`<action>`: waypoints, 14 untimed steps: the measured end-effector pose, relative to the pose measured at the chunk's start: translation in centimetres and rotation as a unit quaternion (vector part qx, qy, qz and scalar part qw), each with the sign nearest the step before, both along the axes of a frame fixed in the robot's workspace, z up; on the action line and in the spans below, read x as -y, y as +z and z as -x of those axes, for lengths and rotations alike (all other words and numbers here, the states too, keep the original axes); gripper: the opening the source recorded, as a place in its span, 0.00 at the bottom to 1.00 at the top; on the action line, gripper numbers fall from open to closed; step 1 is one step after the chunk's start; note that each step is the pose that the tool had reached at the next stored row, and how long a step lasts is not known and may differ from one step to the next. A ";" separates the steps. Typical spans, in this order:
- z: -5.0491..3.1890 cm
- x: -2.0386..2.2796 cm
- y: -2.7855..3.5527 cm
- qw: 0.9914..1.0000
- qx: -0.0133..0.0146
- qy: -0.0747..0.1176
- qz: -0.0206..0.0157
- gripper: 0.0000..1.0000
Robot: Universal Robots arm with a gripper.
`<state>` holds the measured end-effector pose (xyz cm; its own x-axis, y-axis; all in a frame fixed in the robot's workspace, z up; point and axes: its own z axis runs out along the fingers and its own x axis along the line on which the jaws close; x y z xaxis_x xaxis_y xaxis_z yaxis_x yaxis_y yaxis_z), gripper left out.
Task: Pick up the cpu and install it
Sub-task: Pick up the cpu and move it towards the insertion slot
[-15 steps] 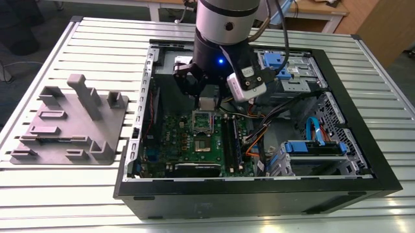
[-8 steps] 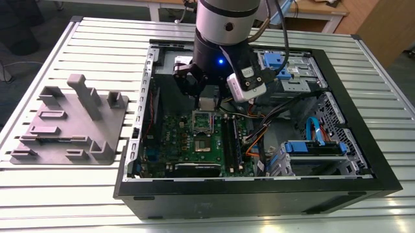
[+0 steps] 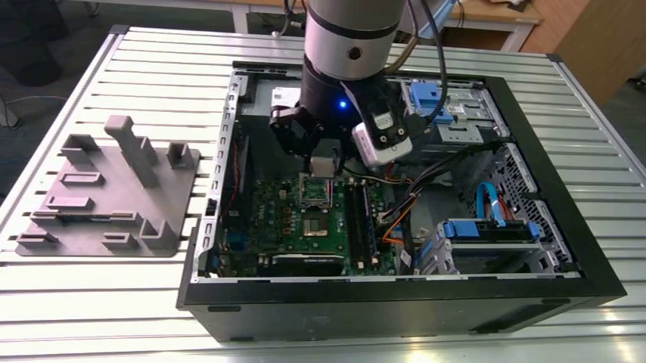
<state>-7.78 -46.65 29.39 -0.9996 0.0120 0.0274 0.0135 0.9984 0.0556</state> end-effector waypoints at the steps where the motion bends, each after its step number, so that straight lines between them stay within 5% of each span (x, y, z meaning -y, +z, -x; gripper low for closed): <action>1: 0.00 0.03 -0.18 1.000 0.000 0.000 0.000 0.47; 14: 0.15 0.27 -2.09 1.000 0.001 0.000 0.000 0.47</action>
